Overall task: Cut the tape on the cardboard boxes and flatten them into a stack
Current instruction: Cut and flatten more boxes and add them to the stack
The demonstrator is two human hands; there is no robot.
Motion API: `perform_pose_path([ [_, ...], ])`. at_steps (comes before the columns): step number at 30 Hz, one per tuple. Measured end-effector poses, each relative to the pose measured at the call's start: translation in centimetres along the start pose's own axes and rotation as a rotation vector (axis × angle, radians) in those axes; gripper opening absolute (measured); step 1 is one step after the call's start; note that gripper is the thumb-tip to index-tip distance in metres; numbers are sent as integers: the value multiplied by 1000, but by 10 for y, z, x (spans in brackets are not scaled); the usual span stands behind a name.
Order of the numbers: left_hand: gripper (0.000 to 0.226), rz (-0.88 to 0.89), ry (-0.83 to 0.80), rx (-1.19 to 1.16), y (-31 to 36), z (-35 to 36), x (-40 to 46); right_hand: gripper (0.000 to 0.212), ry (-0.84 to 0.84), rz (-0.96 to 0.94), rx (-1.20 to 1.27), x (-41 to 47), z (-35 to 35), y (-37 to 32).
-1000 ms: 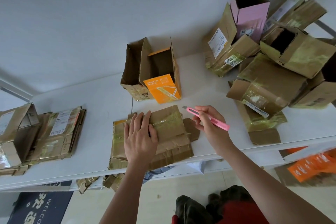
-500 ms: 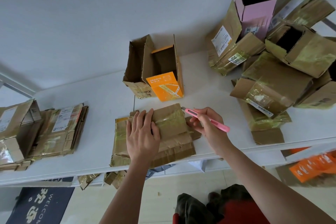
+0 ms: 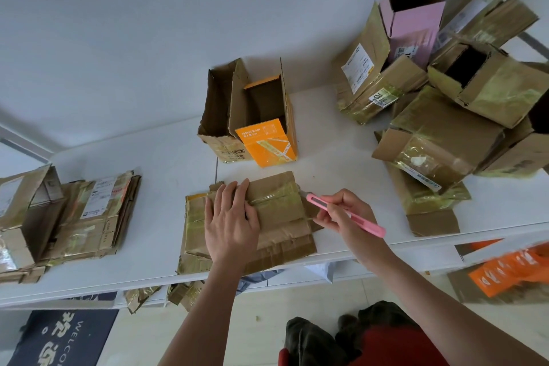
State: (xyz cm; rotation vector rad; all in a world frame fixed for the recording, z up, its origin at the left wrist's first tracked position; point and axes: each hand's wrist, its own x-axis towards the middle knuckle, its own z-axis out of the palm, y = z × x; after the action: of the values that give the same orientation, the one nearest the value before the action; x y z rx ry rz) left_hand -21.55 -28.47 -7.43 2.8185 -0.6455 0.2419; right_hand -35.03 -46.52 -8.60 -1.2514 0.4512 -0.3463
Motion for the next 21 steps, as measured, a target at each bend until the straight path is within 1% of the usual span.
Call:
perform_pose_path([
  [7, 57, 54, -8, -21, 0, -2, -2, 10, -73, -36, -128, -11, -16, 2],
  [10, 59, 54, -19, -17, 0, -2, 1, 22, -114, -30, -157, -11, -26, 1],
  [11, 59, 52, -20, -16, -1, -2, 2, 23, -118, -32, -161, -9, -28, 0],
  [15, 57, 49, -22, -16, -1, -2, 3, 7, -10, -36, -27, 9, -24, -6],
  [21, 58, 37, -23, -35, 1, -4, 4, 7, -34, -27, -43, 20, -1, -2],
])
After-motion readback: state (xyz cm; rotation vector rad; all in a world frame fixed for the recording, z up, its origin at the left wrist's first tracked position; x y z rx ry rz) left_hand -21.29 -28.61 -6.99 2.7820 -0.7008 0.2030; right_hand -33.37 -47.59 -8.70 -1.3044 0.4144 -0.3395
